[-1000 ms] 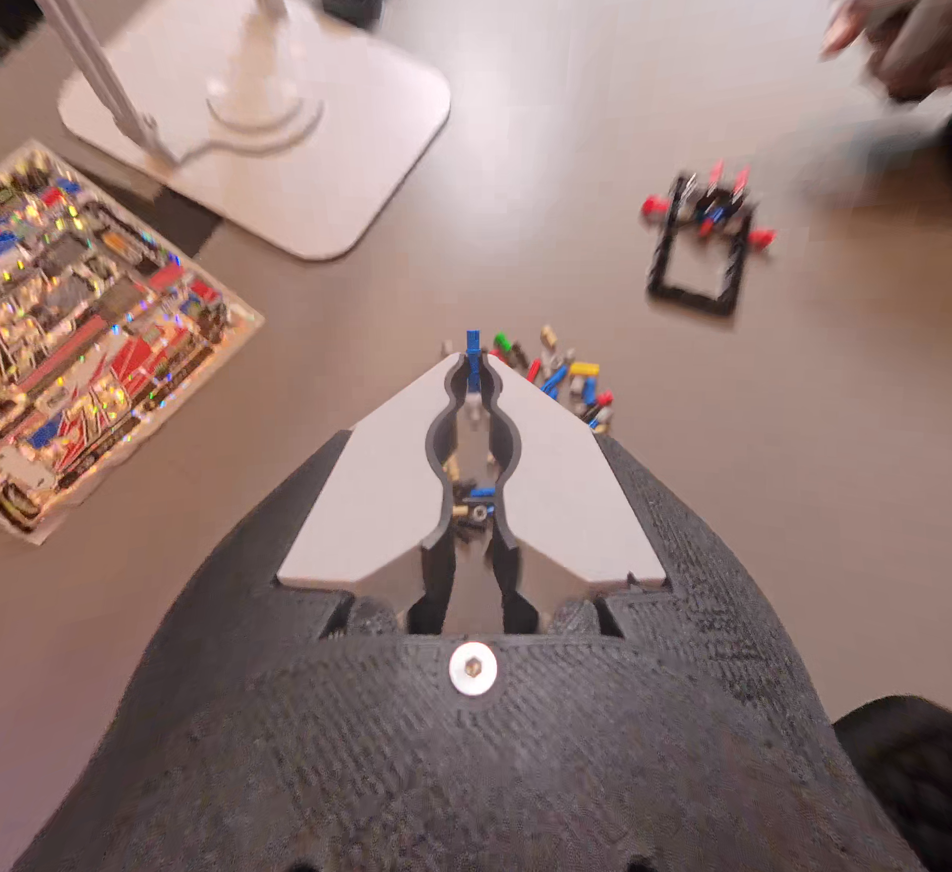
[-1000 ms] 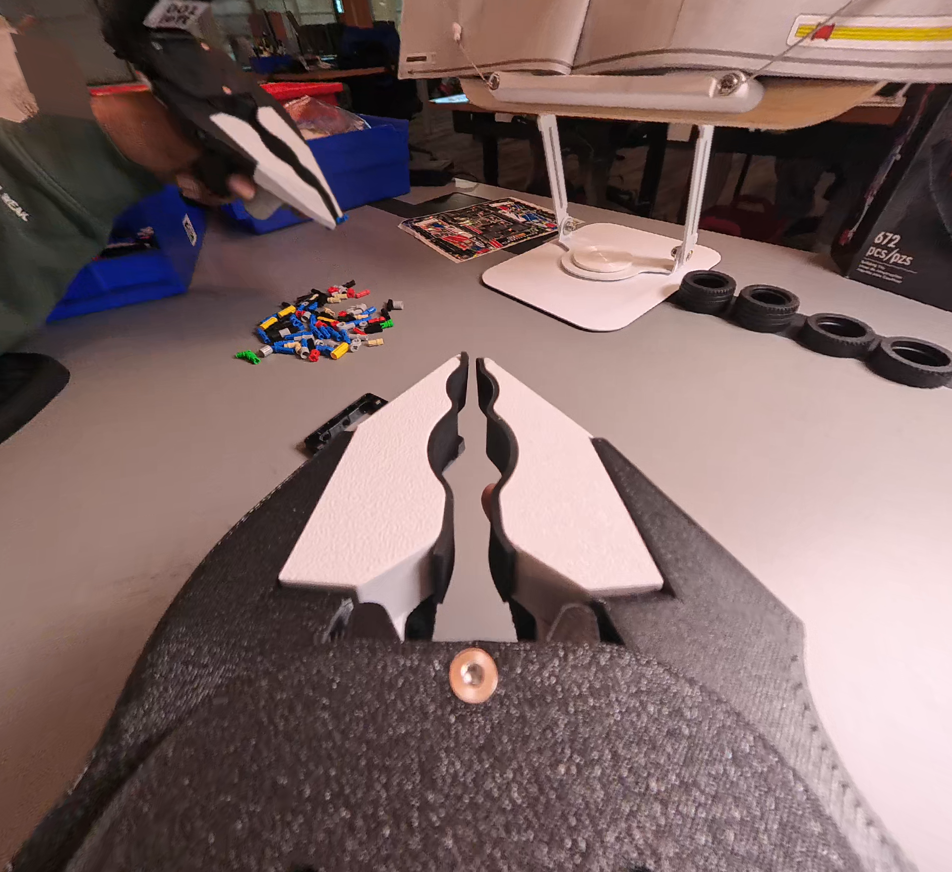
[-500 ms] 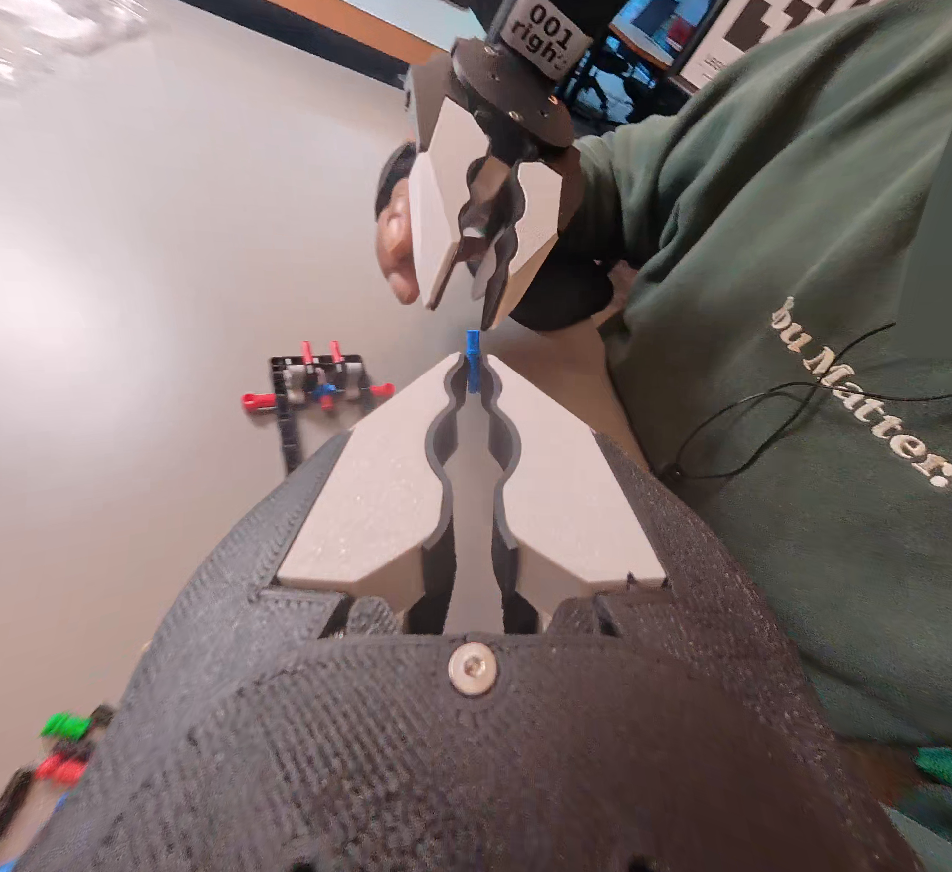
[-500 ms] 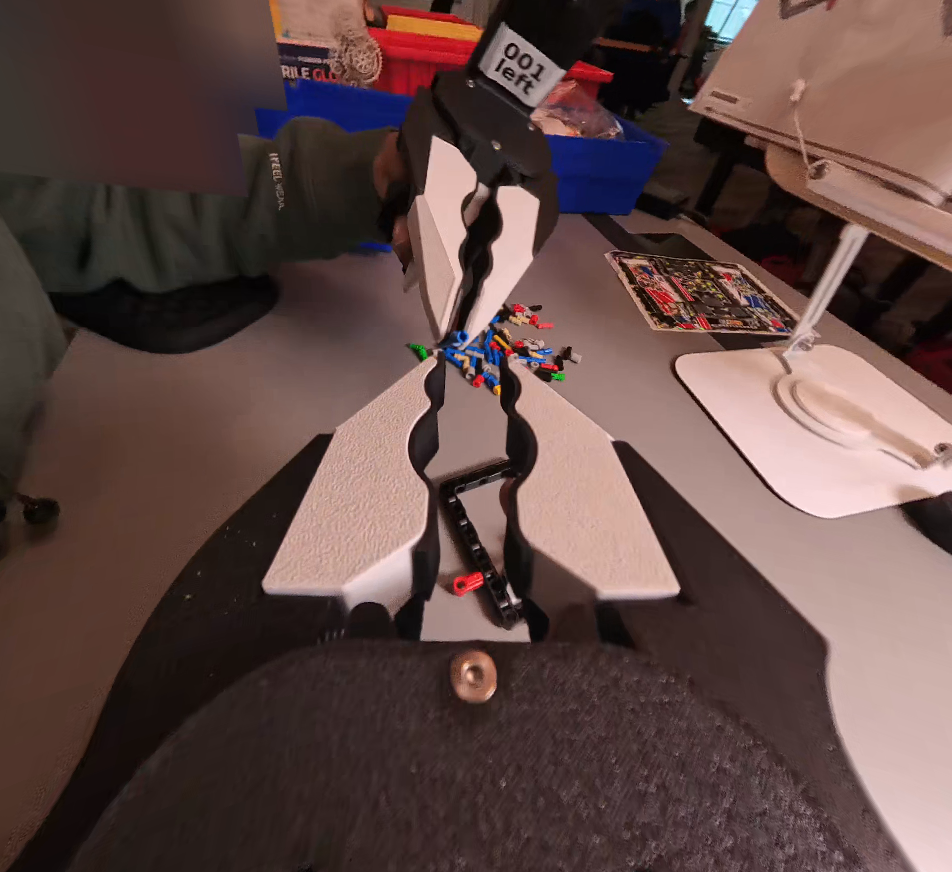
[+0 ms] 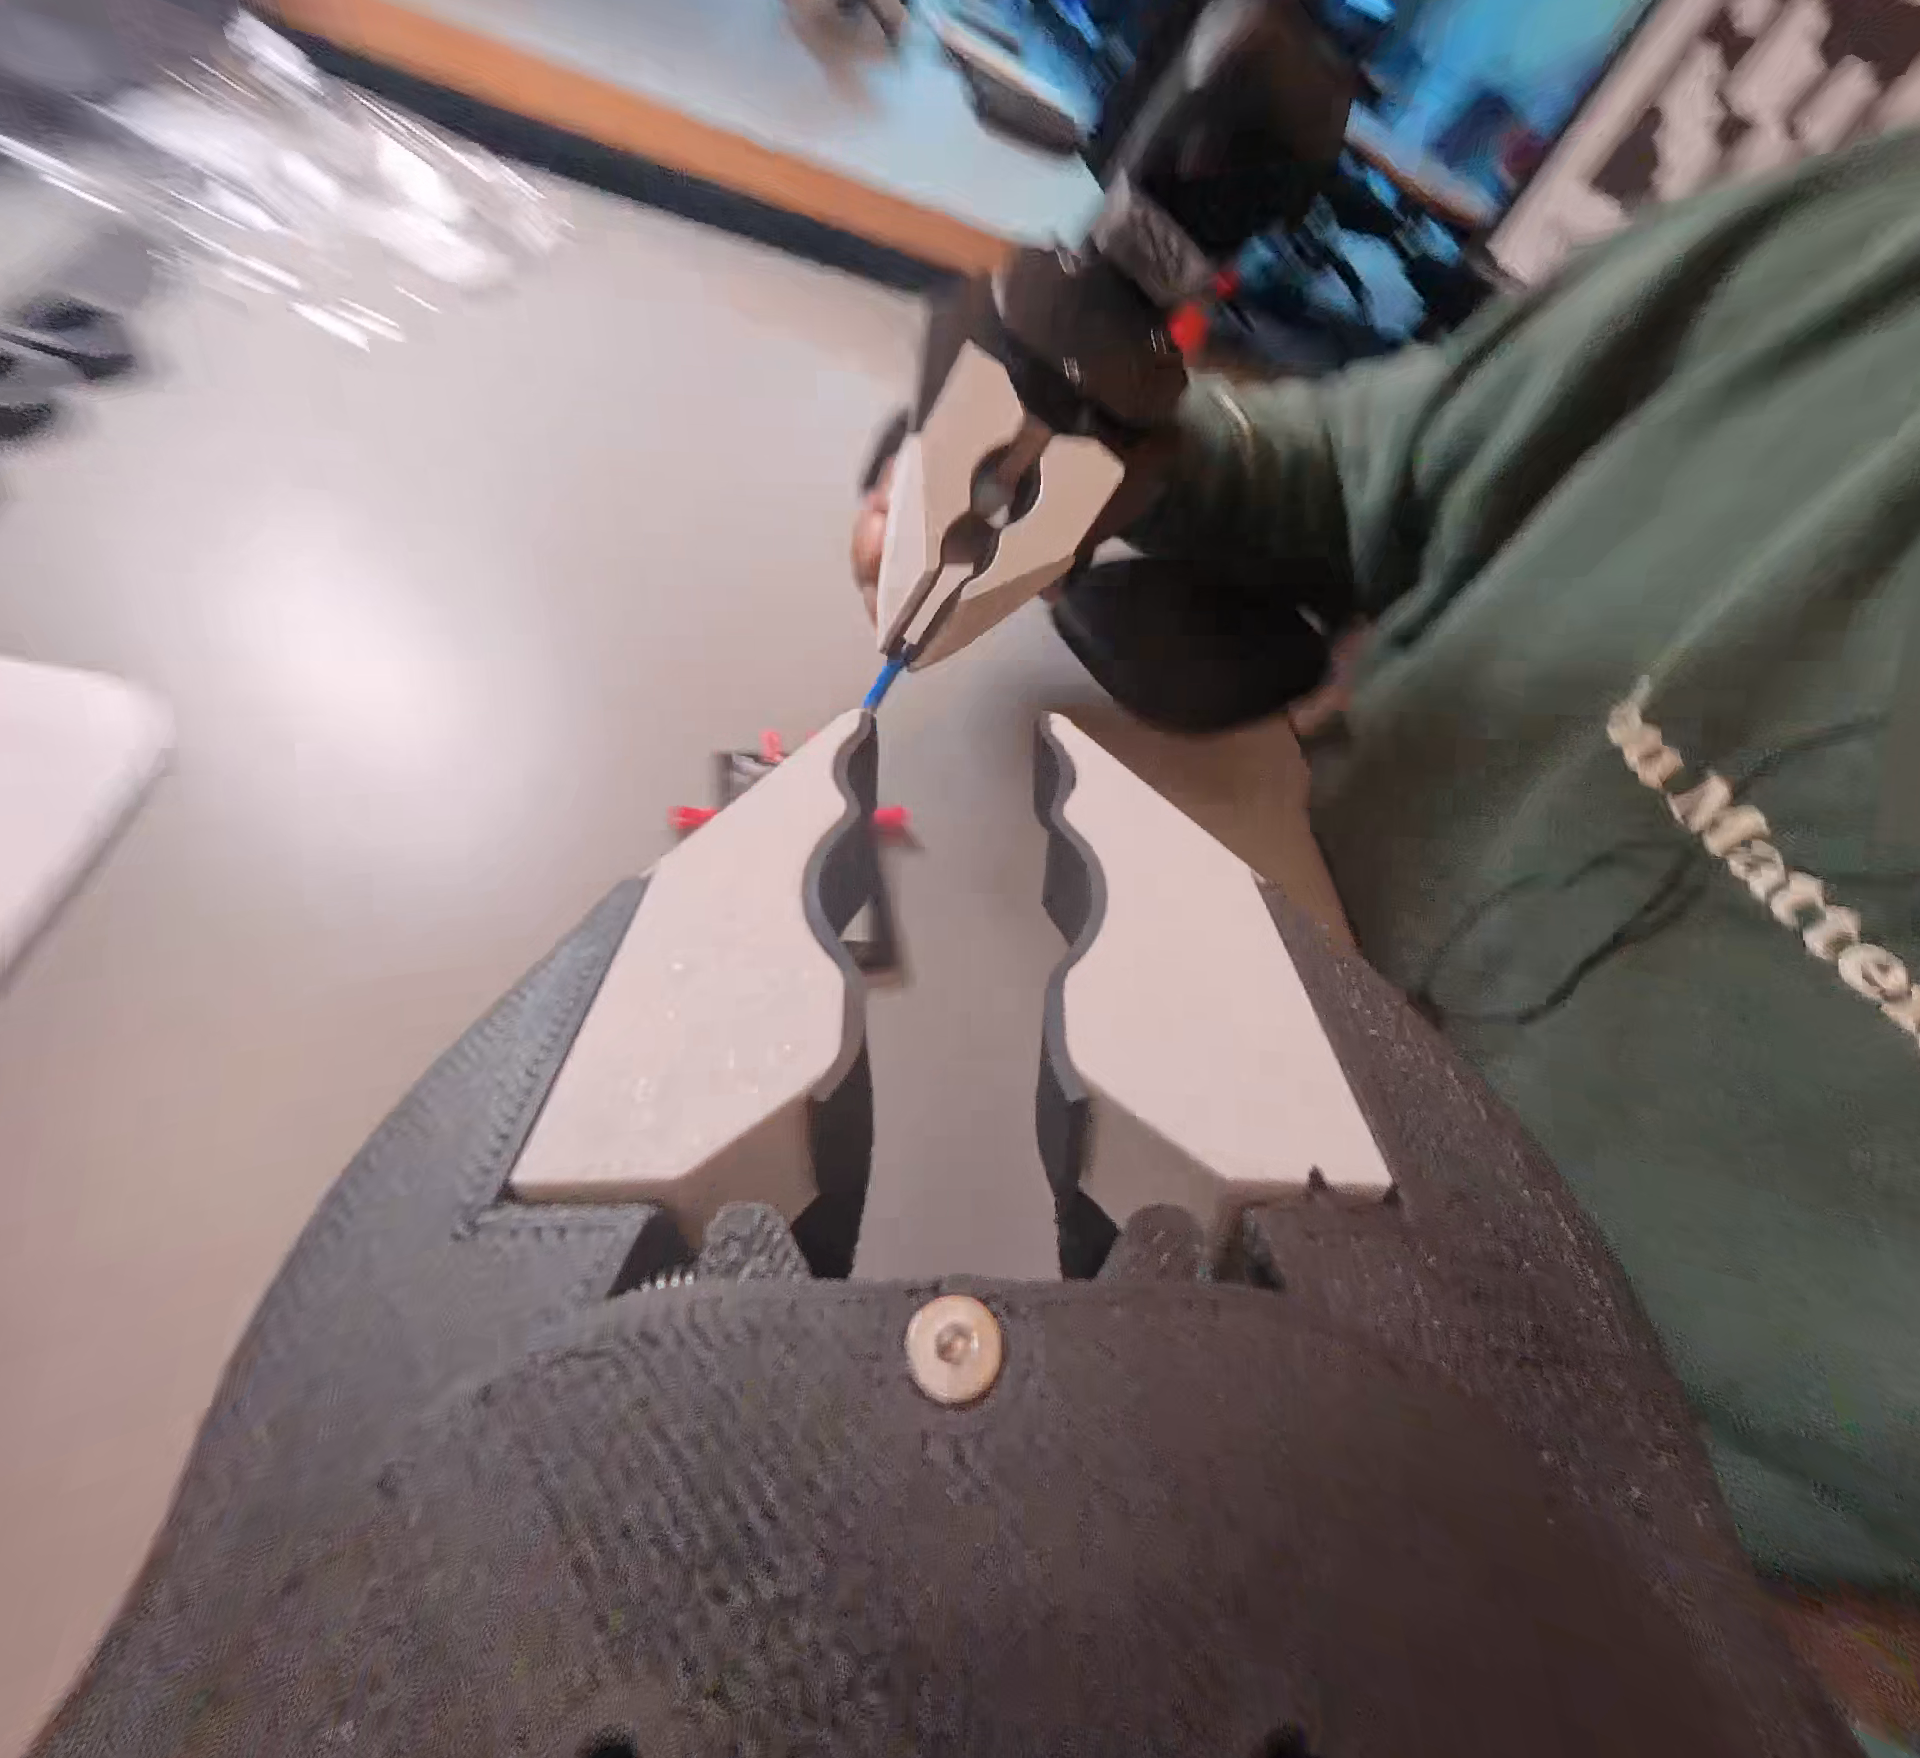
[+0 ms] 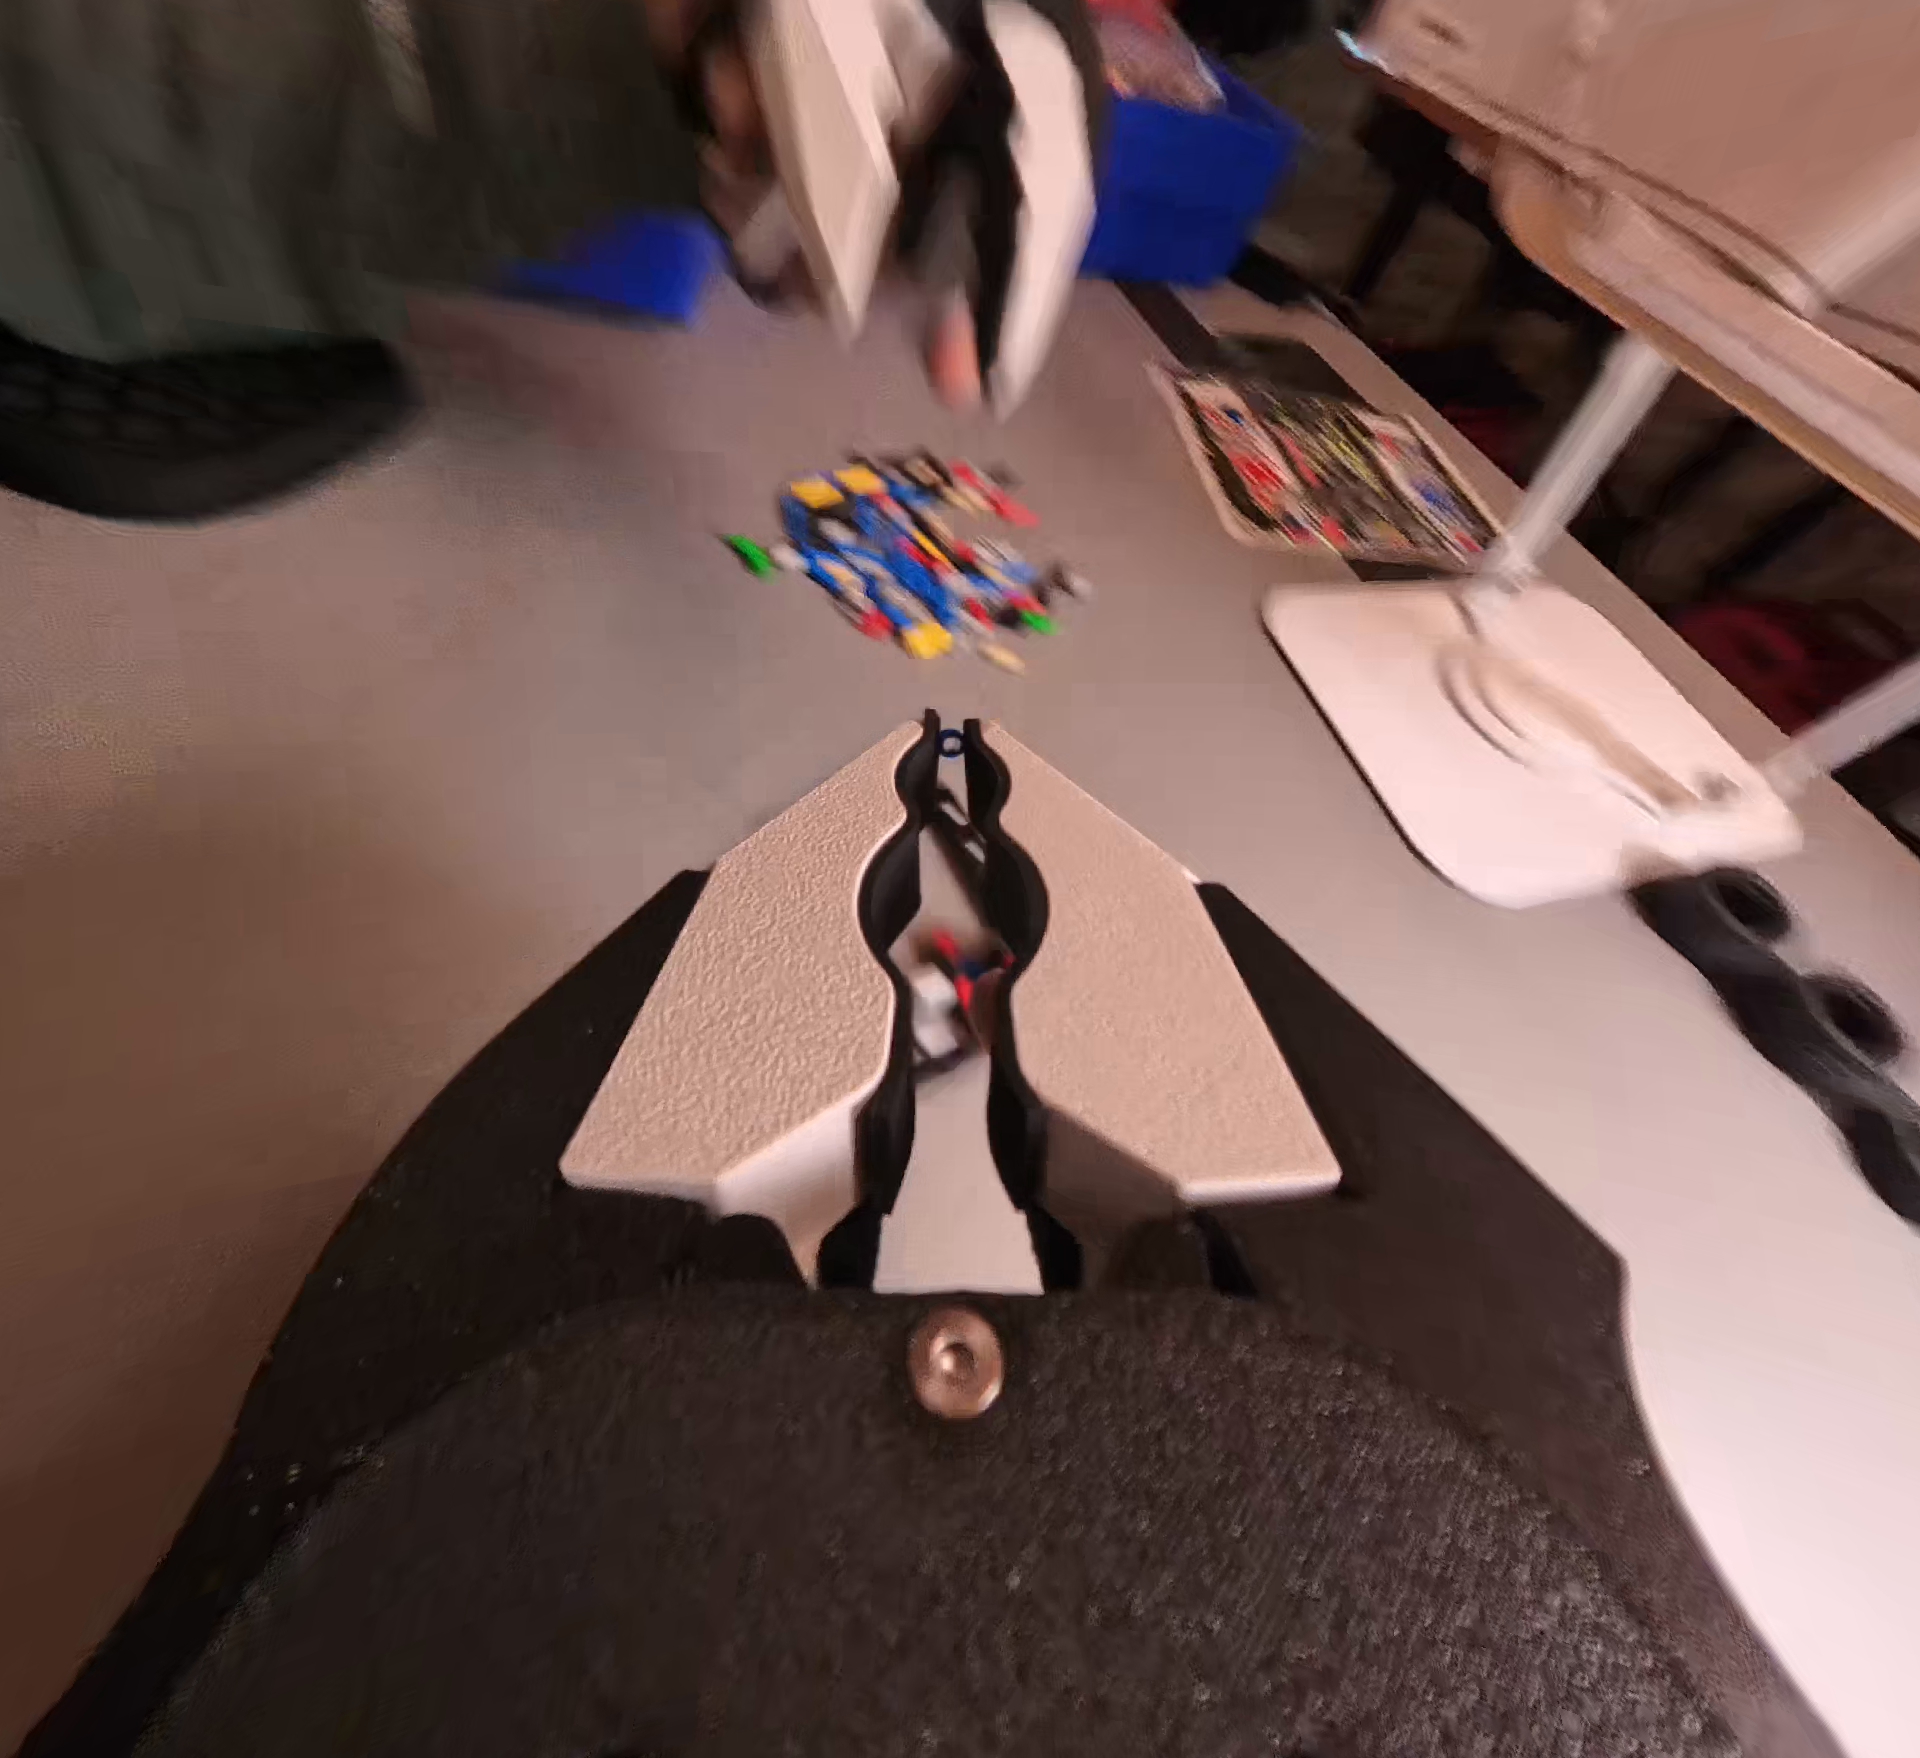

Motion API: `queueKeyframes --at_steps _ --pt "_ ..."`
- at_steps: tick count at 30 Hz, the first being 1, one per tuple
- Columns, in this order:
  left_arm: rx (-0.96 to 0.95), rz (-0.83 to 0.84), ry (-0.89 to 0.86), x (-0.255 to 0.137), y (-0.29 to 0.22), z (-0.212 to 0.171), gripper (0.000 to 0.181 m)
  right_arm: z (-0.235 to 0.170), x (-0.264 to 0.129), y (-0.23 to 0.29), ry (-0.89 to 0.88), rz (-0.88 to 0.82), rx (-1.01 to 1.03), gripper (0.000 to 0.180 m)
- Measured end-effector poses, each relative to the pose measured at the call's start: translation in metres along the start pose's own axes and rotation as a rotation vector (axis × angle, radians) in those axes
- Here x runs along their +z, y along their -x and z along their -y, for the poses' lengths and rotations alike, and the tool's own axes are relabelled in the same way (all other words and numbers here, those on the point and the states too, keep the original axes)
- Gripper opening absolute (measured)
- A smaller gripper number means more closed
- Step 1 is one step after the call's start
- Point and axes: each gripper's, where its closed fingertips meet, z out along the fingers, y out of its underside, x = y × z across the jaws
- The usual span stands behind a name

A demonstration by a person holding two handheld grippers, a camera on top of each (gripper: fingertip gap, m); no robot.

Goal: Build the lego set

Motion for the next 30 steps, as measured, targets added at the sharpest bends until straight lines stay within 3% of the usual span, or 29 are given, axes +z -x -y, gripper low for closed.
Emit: queueKeyframes --at_steps 2,4,9,12,15,20,30 --pt "0.002 0.187 -0.097 -0.045 0.02 0.019 0.028 -0.046 -0.021 -0.037 0.171 -0.134 0.046 0.003" --pt "0.003 0.402 -0.066 -0.083 0.042 0.01 0.027 -0.088 -0.041 -0.056 0.288 -0.212 0.122 0.002" --pt "-0.11 0.633 0.227 -0.106 0.058 -0.081 0.02 -0.136 -0.057 -0.061 0.492 -0.264 0.186 0.003" --pt "-0.122 0.67 0.406 -0.102 0.052 -0.134 0.014 -0.145 -0.056 -0.062 0.574 -0.261 0.166 0.003" --pt "-0.071 0.68 0.53 -0.103 0.044 -0.159 0.013 -0.146 -0.054 -0.063 0.596 -0.252 0.172 0.003" --pt "-0.03 0.628 0.563 -0.096 0.041 -0.164 0.013 -0.138 -0.056 -0.059 0.546 -0.252 0.192 0.012" --pt "-0.026 0.595 0.601 -0.089 0.042 -0.172 0.005 -0.114 -0.071 -0.055 0.383 -0.299 0.22 0.01"
